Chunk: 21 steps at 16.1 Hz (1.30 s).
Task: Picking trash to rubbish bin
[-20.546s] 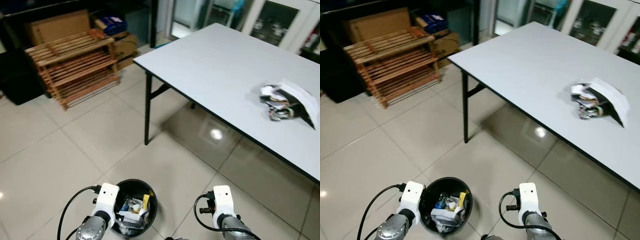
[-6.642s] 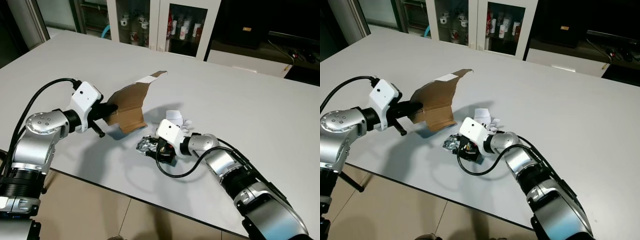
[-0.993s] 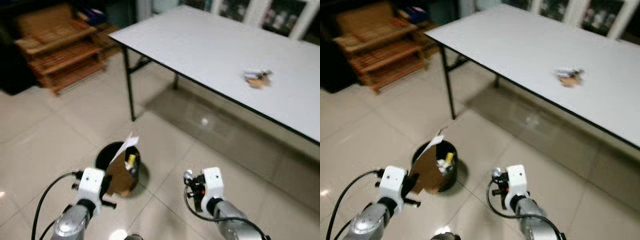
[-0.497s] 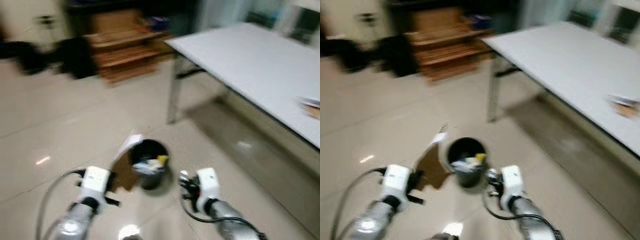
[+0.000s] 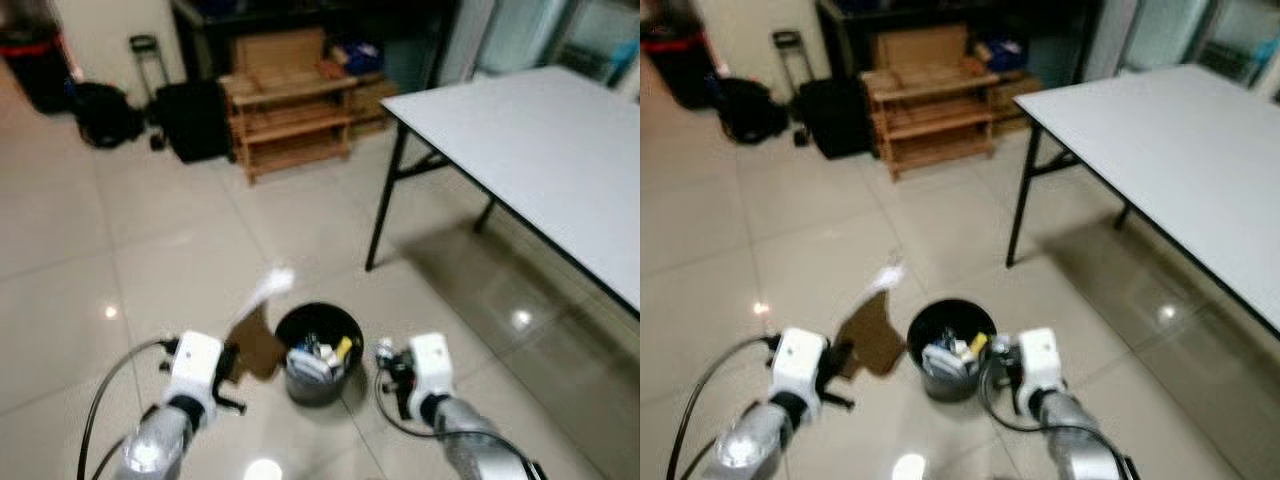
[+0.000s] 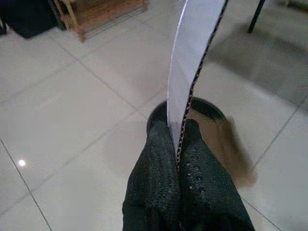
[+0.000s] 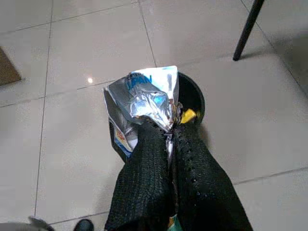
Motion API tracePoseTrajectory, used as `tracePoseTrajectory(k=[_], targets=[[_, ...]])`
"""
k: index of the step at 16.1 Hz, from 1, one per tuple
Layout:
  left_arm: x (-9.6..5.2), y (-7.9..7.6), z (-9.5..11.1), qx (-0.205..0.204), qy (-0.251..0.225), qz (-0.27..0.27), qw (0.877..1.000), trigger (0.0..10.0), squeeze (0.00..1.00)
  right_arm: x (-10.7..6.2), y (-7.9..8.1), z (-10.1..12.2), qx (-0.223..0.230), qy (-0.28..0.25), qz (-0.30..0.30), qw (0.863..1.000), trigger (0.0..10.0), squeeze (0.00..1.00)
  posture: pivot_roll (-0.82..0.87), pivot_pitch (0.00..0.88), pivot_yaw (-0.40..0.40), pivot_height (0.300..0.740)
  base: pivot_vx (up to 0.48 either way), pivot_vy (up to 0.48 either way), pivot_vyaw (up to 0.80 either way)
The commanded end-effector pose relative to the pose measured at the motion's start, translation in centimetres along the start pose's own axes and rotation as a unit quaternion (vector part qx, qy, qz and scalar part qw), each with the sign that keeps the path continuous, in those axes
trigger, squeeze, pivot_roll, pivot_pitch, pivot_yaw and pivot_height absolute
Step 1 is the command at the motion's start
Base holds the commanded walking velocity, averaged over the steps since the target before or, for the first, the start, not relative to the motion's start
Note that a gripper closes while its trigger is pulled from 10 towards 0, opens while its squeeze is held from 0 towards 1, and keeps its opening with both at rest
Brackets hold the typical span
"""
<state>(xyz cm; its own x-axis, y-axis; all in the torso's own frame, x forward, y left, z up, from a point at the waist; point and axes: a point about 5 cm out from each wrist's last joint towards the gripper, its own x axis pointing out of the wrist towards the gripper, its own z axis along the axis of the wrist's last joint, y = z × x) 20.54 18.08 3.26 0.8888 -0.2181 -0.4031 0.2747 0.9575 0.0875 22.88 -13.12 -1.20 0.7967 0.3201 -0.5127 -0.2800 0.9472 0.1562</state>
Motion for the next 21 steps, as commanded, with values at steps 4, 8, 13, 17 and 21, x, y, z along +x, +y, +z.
tracePoseTrajectory(k=[4,8,13,17,21], targets=[[-0.2,1.0,0.2,0.009,-0.001,0.011,1.0,10.0,0.0,0.6,1.0,0.9,0.0,-0.02,0.011,1.0,10.0,0.0,0.05,0.082,-0.039,0.74,0.385,0.0,0.0],[0.0,1.0,0.3,0.008,-0.002,0.009,1.0,10.0,0.0,0.7,0.8,0.9,-0.005,-0.019,0.007,1.0,10.0,0.0,0.05,0.081,-0.039,0.74,0.386,0.0,0.0],[0.2,0.9,0.4,0.007,-0.005,0.001,1.0,10.0,0.0,1.1,0.9,1.2,-0.027,-0.018,0.011,0.999,10.0,0.0,0.05,0.079,-0.044,0.74,0.311,0.0,0.0],[-0.1,0.9,0.1,0.046,0.011,-0.015,0.999,10.0,0.0,2.6,1.9,1.7,-0.06,-0.015,0.036,0.997,10.0,0.0,0.06,0.078,-0.058,0.74,0.0,0.0,0.0],[-0.5,1.3,-0.1,0.061,0.016,-0.018,0.998,10.0,0.0,4.4,3.4,2.6,-0.084,-0.004,0.057,0.995,10.0,0.0,0.07,0.081,-0.07,0.74,0.0,0.0,0.0]])
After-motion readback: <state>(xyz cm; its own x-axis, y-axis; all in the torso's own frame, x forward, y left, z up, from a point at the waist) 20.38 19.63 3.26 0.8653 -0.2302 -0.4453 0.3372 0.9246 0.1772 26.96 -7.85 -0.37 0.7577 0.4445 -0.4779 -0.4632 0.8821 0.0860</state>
